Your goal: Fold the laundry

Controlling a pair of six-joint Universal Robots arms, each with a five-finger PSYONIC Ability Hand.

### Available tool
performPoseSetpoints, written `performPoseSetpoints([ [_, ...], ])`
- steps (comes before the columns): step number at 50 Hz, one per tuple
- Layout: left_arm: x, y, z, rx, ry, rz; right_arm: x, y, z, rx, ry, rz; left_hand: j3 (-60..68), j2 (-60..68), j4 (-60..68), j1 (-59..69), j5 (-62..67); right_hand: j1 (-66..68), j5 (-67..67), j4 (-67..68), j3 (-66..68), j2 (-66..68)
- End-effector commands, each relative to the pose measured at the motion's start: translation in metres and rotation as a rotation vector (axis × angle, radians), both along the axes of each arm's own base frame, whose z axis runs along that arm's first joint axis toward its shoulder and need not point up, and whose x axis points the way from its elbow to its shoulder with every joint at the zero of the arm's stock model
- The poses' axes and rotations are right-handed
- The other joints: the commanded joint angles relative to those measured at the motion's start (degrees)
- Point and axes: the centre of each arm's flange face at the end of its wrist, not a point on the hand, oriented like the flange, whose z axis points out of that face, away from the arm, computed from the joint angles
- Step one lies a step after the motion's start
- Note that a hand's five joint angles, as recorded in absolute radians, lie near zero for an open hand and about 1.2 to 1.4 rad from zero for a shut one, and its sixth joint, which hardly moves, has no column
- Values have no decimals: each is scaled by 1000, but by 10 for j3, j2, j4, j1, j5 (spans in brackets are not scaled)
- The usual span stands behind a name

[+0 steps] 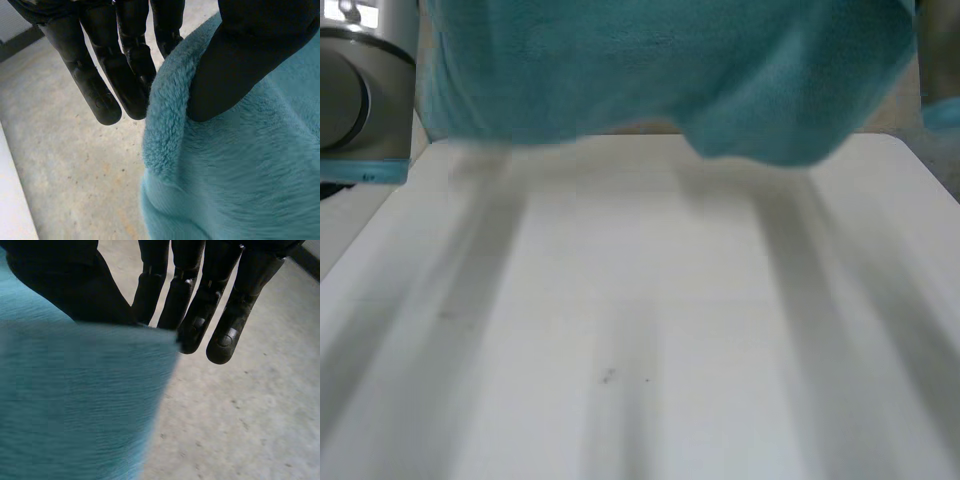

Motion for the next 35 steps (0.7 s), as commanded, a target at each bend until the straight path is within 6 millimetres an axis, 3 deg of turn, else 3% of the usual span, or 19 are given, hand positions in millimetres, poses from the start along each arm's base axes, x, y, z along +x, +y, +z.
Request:
performPoseSetpoints([
  [1, 17, 15, -82, 302, -77, 54, 7, 20, -88, 245, 167, 130, 116, 113, 115, 138, 155, 242, 132, 116, 121, 125],
  [8, 30, 38, -163, 541, -172, 75, 0, 40, -172, 502, 259, 157, 116, 113, 115, 138, 155, 242, 132, 116, 121, 125],
  [16, 30, 51, -234, 746, -257, 74, -6, 56, -259, 821, 346, 167, 116, 113, 115, 138, 155, 242, 132, 116, 121, 125],
  [19, 31, 53, -241, 774, -272, 77, -7, 61, -273, 891, 351, 179, 116, 113, 115, 138, 155, 242, 132, 116, 121, 125],
  [22, 32, 54, -243, 785, -273, 80, -9, 60, -275, 911, 329, 176, 116, 113, 115, 138, 155, 242, 132, 116, 121, 125],
  [26, 34, 55, -240, 784, -263, 80, -24, 52, -278, 970, 220, 158, 116, 113, 115, 138, 155, 80, -30, -46, -41, -37],
  [27, 33, 57, -239, 783, -262, 74, -30, 49, -279, 1001, 156, 150, 116, 113, 115, 138, 155, -69, -179, -195, -189, -185],
  [28, 33, 58, -238, 781, -262, 73, -32, 48, -279, 1015, 127, 150, 116, 113, 115, 138, 155, -122, -232, -248, -243, -239],
  [35, 35, 65, -217, 751, -246, 68, -39, 59, -286, 1124, -3, 176, 116, 113, 115, 138, 155, -333, -442, -458, -453, -449],
])
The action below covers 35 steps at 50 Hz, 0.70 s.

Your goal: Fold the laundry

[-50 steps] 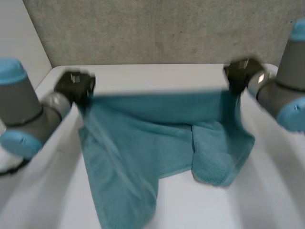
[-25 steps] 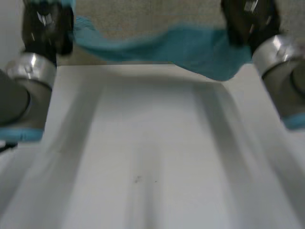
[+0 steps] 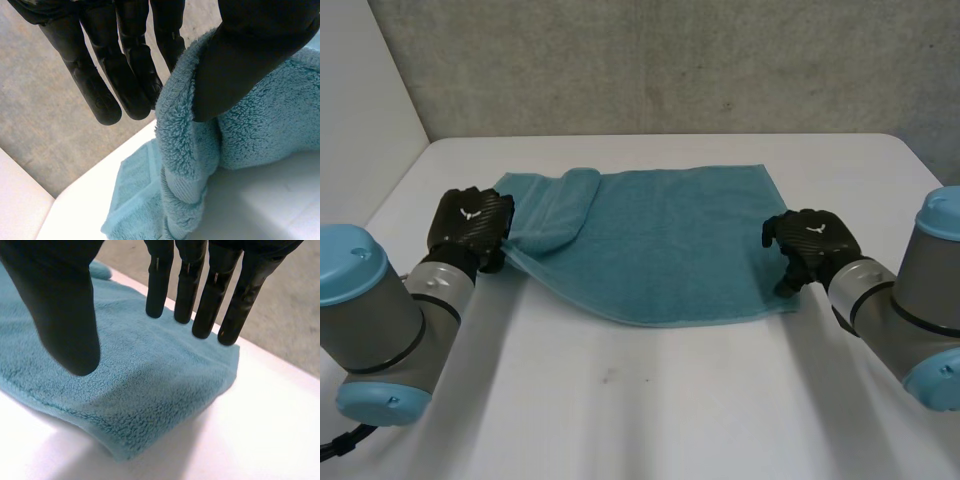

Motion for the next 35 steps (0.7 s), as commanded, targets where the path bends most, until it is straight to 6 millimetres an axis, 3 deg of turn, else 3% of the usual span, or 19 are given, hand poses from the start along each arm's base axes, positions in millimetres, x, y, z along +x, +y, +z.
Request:
performPoseSetpoints([
  [1, 1, 8, 20, -24, 17, -5, -10, 11, -5, 107, -109, -48, 116, 111, 115, 138, 155, -70, -115, -113, -114, -113],
  [5, 1, 12, 38, -41, 42, -10, -11, 20, -5, 99, -77, -31, 116, 111, 115, 138, 155, -123, -169, -167, -167, -166],
  [13, -14, 29, 93, -119, 135, -76, -8, 24, -8, 104, -75, -24, 116, 111, 115, 138, 155, -190, -236, -233, -234, -233],
  [16, -19, 35, 118, -163, 155, -98, 0, 28, -5, 101, -101, -4, 116, 111, 115, 138, 155, -190, -236, -233, -234, -233],
  [18, -23, 37, 133, -186, 167, -111, 16, 39, -3, 119, -148, 36, 116, 111, 115, 138, 155, -190, -236, -233, -234, -233],
  [24, -37, 50, 157, -209, 199, -169, 39, 48, -8, 178, -233, 67, 116, 111, 115, 138, 155, -190, -236, -233, -234, -233],
  [29, -41, 57, 167, -215, 211, -186, 44, 32, -33, 182, -221, 8, 116, 111, 115, 138, 155, -190, -236, -233, -234, -233],
  [35, -32, 60, 178, -246, 223, -165, 33, 9, -35, 97, -172, -132, 116, 111, 115, 138, 155, -124, -169, -167, -168, -167],
])
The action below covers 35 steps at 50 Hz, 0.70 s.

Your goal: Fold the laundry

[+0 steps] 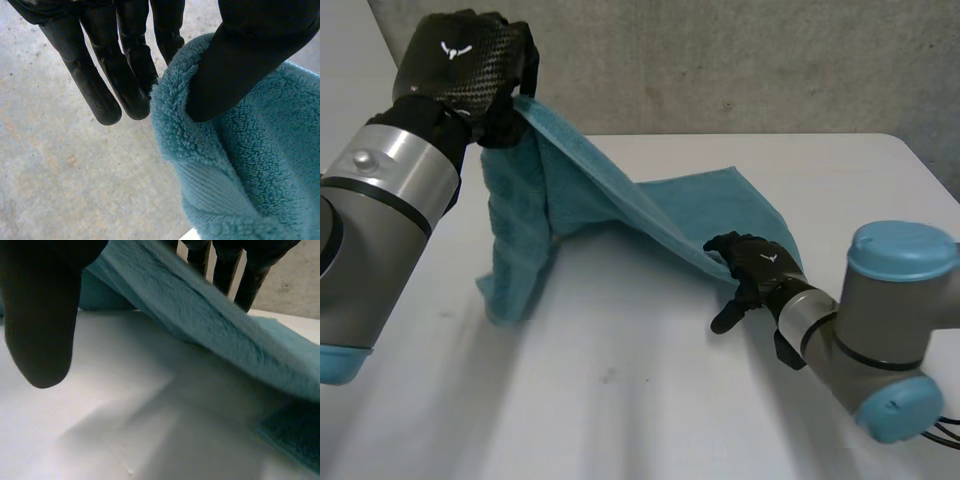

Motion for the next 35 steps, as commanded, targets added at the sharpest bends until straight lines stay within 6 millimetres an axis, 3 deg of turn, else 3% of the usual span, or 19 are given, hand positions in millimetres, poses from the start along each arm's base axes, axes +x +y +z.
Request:
performPoseSetpoints([
  [1, 8, 3, 9, -20, 14, 22, -12, -29, -8, -80, 72, -177, 116, 111, 115, 138, 155, 66, 47, 50, 61, 57],
  [5, 20, -5, 5, -5, 4, 64, -22, -42, -2, -137, 69, -248, 116, 111, 115, 138, 155, 127, 107, 111, 122, 118],
  [10, 45, -22, -2, 13, -5, 149, -61, -72, 0, -166, 123, -341, 116, 111, 115, 138, 155, 172, 153, 156, 167, 163],
  [14, 54, -28, -11, 40, -8, 180, -75, -82, -1, -170, 156, -344, 116, 111, 115, 138, 155, 290, 270, 274, 284, 281],
  [17, 55, -28, -15, 56, -6, 180, -78, -84, -3, -165, 162, -329, 116, 111, 115, 138, 155, 434, 415, 418, 429, 425],
  [19, 55, -27, -19, 68, -9, 181, -79, -84, -5, -161, 163, -312, 116, 111, 115, 138, 155, 653, 633, 637, 648, 644],
  [25, 56, -27, -35, 112, -27, 181, -86, -87, -1, -160, 143, -324, 116, 111, 115, 138, 155, 682, 662, 666, 676, 673],
  [29, 57, -27, -46, 144, -39, 184, -88, -86, 35, -240, 124, -321, 116, 111, 115, 138, 155, 682, 662, 666, 676, 673],
  [30, 57, -28, -51, 156, -46, 186, -87, -82, 54, -275, 114, -306, 116, 111, 115, 138, 155, 682, 662, 666, 676, 673],
  [35, 59, -28, -55, 178, -61, 193, -89, -66, 101, -323, 149, -230, 116, 111, 115, 138, 155, 682, 662, 666, 676, 673],
])
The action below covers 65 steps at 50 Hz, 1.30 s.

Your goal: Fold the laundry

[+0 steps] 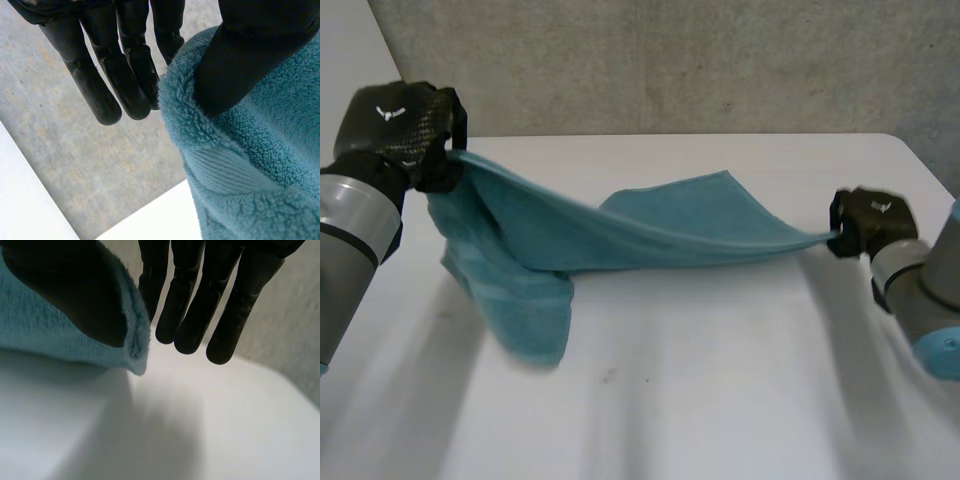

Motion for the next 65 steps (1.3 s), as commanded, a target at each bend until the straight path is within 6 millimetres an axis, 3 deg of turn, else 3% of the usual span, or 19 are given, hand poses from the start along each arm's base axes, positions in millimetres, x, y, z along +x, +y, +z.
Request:
performPoseSetpoints([
  [1, 2, 0, -14, 51, -25, 8, -3, 23, 84, -108, 61, 100, 116, 111, 115, 138, 155, 242, 141, 118, 124, 125],
  [5, 4, 7, -22, 112, -59, 7, -15, 48, 132, -138, 256, 159, 116, 111, 115, 138, 155, 242, 141, 118, 124, 125],
  [10, 6, 14, -32, 190, -130, 5, -21, 75, 140, -48, 501, 238, 116, 111, 115, 138, 155, 242, 141, 118, 124, 125],
  [19, 2, 3, -89, 364, -319, -20, -21, 92, 107, 137, 745, 380, 116, 111, 115, 138, 155, 242, 141, 118, 124, 125],
  [24, -5, -22, -118, 407, -376, -31, -14, 63, 68, 233, 772, 392, 116, 111, 115, 138, 155, 242, 141, 118, 124, 125],
  [27, -11, -41, -118, 378, -368, -26, -5, 42, 64, 188, 795, 348, 116, 111, 115, 138, 155, 242, 141, 118, 124, 125],
  [31, -23, -80, -89, 232, -317, -4, 13, 0, 89, 1, 789, 196, 116, 111, 115, 138, 155, 242, 141, 118, 124, 125],
  [34, -31, -110, -34, 5, -252, 25, 26, -35, 143, -256, 706, 31, 116, 111, 115, 138, 155, 242, 141, 118, 124, 125],
  [35, -32, -115, -17, -67, -226, 36, 28, -47, 181, -406, 642, -54, 116, 111, 115, 138, 155, 242, 141, 118, 124, 125],
  [39, -33, -124, 75, -457, -105, 95, 31, -50, 268, -771, 429, -194, 116, 111, 115, 138, 155, 242, 141, 118, 124, 125],
  [41, -31, -113, 122, -653, -35, 119, 31, -51, 279, -835, 366, -209, 116, 111, 115, 138, 155, 242, 141, 118, 124, 125],
  [45, -26, -100, 148, -752, 7, 133, 30, -41, 289, -891, 275, -209, 116, 111, 115, 138, 155, 242, 141, 118, 124, 125],
  [49, -26, -98, 117, -640, -30, 119, 27, -24, 275, -827, 284, -158, 116, 111, 115, 138, 155, 242, 141, 118, 124, 125],
  [53, -20, -103, 76, -517, -76, 122, 31, -23, 226, -704, 328, -73, 116, 111, 115, 138, 155, 242, 141, 118, 124, 125],
  [56, -3, -105, 8, -323, -146, 142, 34, -18, 179, -600, 348, 8, 116, 111, 115, 138, 155, 242, 141, 118, 124, 125],
  [61, 4, -98, -44, -178, -187, 132, 32, -11, 135, -473, 346, 66, 116, 111, 115, 138, 155, 242, 141, 118, 124, 125],
  [62, 5, -96, -56, -147, -198, 127, 30, -5, 112, -396, 347, 82, 116, 111, 115, 138, 155, 242, 141, 118, 124, 125],
  [63, 5, -92, -87, -69, -222, 118, 30, -2, 104, -371, 349, 88, 116, 111, 115, 138, 155, 242, 141, 118, 124, 125],
  [65, 5, -87, -105, -20, -237, 110, 29, -1, 98, -349, 349, 90, 116, 111, 115, 138, 155, 242, 141, 118, 124, 125],
])
